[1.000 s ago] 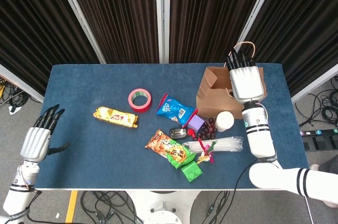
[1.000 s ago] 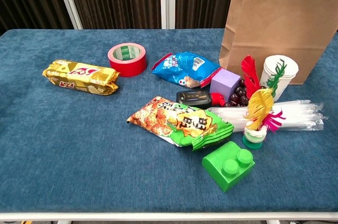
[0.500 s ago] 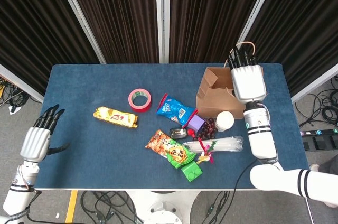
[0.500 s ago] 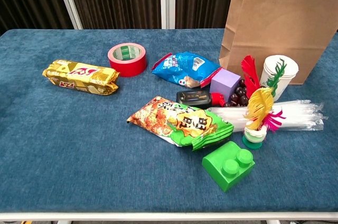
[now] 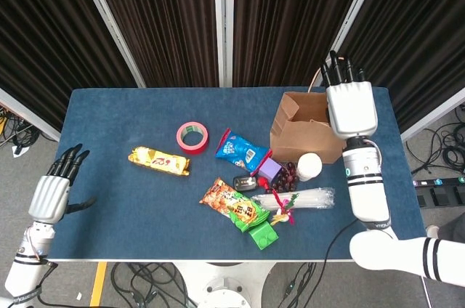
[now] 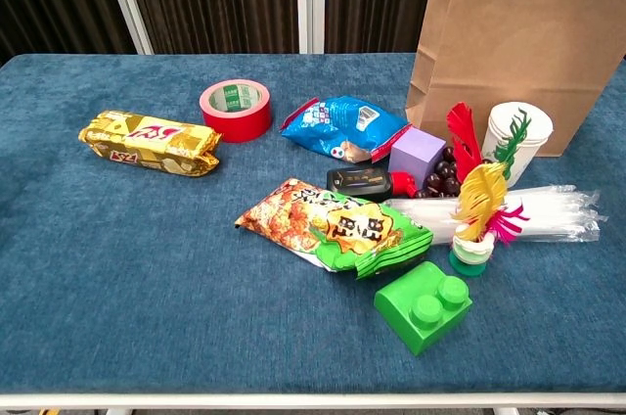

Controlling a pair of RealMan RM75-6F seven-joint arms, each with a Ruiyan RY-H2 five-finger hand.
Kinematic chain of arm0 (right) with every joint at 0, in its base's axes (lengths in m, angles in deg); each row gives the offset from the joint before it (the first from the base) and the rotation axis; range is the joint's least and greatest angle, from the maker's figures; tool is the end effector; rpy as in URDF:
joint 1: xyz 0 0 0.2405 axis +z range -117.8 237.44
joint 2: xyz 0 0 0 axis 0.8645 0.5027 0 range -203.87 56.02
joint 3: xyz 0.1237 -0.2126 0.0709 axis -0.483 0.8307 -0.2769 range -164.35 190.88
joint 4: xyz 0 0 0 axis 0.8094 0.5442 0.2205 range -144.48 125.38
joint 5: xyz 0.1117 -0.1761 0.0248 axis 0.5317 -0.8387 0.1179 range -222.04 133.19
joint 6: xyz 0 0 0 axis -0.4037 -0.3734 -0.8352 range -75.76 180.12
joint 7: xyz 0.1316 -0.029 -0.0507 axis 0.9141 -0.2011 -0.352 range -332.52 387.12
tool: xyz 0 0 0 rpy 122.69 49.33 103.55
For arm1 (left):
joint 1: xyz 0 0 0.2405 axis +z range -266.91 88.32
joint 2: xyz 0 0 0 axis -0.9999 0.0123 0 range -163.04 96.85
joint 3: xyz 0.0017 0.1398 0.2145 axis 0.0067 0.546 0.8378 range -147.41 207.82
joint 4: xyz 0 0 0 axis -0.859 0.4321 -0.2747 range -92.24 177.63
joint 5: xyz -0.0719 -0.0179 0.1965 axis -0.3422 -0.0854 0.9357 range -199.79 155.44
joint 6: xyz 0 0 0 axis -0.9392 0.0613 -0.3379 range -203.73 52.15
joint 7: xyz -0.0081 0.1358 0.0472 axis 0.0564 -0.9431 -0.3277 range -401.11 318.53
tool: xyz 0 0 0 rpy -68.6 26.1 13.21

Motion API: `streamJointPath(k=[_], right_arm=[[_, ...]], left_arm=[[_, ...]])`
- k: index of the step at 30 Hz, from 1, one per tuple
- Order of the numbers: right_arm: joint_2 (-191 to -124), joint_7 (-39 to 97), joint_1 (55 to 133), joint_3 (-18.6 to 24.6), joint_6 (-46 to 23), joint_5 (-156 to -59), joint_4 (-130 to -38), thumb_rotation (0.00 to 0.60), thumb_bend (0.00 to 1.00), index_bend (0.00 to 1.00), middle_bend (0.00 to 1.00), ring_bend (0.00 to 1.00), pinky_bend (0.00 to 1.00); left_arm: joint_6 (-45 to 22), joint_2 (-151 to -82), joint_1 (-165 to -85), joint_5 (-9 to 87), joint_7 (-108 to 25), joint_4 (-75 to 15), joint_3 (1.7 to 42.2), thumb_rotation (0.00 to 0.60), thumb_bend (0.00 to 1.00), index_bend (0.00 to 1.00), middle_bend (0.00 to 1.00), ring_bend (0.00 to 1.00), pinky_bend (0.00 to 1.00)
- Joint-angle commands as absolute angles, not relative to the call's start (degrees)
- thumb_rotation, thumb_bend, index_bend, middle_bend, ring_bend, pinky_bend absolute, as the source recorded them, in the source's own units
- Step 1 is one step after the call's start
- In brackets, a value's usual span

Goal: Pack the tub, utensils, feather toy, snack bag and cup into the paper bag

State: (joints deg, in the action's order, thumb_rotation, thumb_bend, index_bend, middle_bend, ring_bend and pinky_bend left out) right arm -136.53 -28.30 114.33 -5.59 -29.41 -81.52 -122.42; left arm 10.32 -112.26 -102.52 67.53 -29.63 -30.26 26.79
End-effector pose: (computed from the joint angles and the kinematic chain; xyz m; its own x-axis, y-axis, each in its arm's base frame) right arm -0.0634 -0.3719 0.1737 0.6926 0.1975 0.6938 -0.7010 -0.0428 0.7119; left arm -0.3082 0.2327 0.1035 0.2724 -0.0578 0.9604 0.9402 -0.1961 -0.2785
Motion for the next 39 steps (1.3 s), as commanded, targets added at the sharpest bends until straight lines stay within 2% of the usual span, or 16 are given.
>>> streamJointPath(k=[1,5,8,10,13,15,18,21,27,33,35,37,39], right_arm=[[-138.67,-23.09,113.14,-6.64,-35.39,-92.26,-121.44,0.6,0.34,0.01,0.07,0.0,0.2],[-139.07,-19.04,111.37,-5.47,-37.49,-101.33,-123.77,0.6,0.32,0.09,0.15,0.04,0.21],[-137.55,-17.0,109.46,-3.14,-36.79,-106.49,-127.76,0.6,0.23,0.17,0.18,0.11,0.28],[-136.36,-16.11,107.6,-0.6,-36.84,-111.93,-129.97,0.6,0.19,0.23,0.21,0.17,0.34],[-135.18,-14.74,104.11,4.24,-36.92,-119.57,-132.22,0.6,0.18,0.39,0.37,0.34,0.46],[-133.85,-13.86,101.23,7.83,-36.23,-121.88,-134.27,0.6,0.18,0.5,0.47,0.44,0.53],[-130.8,-14.61,97.61,13.31,-33.22,-121.73,-136.74,0.6,0.18,0.57,0.53,0.5,0.57],[-128.77,-15.11,94.77,16.91,-31.06,-121.01,-137.07,0.6,0.18,0.58,0.53,0.5,0.58],[-129.4,-11.54,89.97,20.7,-27.99,-119.86,-132.83,0.6,0.15,0.58,0.53,0.5,0.58],[-132.19,-6.13,87.73,21.73,-22.87,-117.77,-126.69,0.6,0.09,0.56,0.53,0.48,0.58],[-133.44,-5.63,87.58,21.09,-21.28,-115.94,-123.85,0.6,0.08,0.51,0.5,0.4,0.56],[-134.45,-5.29,88.07,20.38,-18.85,-113.55,-122.03,0.6,0.06,0.4,0.42,0.25,0.5],[-136.07,-3.89,88.85,19.32,-15.88,-111.6,-119.93,0.6,0.05,0.33,0.35,0.17,0.45]], left_arm=[[10.42,-112.18,-102.51,67.53,-29.62,-30.31,26.71,0.6,0.08,0.11,0.09,0.03,0.2],[10.53,-112.04,-102.39,67.5,-29.62,-30.4,26.75,0.6,0.09,0.11,0.09,0.04,0.2],[10.67,-112.0,-102.3,67.44,-29.51,-30.39,26.71,0.6,0.08,0.11,0.09,0.04,0.2],[10.71,-111.93,-102.25,67.3,-29.44,-30.37,26.62,0.6,0.09,0.11,0.09,0.03,0.2],[10.73,-111.76,-102.17,67.21,-29.39,-30.41,26.6,0.6,0.08,0.11,0.09,0.03,0.2],[10.89,-111.66,-102.05,67.34,-29.44,-30.6,26.72,0.6,0.08,0.11,0.09,0.03,0.2],[10.74,-111.58,-102.1,67.38,-29.42,-30.59,26.77,0.6,0.08,0.11,0.09,0.03,0.2],[10.59,-111.58,-102.19,67.5,-29.58,-30.7,26.82,0.6,0.08,0.11,0.09,0.04,0.2],[10.44,-111.59,-102.25,67.6,-30.17,-30.98,26.92,0.6,0.08,0.11,0.09,0.04,0.2],[10.27,-111.58,-102.28,67.7,-30.68,-31.27,27.06,0.6,0.08,0.11,0.09,0.03,0.2],[10.05,-111.62,-102.3,67.72,-30.75,-31.22,27.19,0.6,0.08,0.11,0.09,0.03,0.2],[10.15,-111.7,-102.21,67.87,-30.88,-31.2,27.35,0.6,0.08,0.11,0.09,0.03,0.2],[10.06,-111.8,-102.33,67.81,-30.92,-31.11,27.22,0.6,0.09,0.11,0.09,0.03,0.2]])
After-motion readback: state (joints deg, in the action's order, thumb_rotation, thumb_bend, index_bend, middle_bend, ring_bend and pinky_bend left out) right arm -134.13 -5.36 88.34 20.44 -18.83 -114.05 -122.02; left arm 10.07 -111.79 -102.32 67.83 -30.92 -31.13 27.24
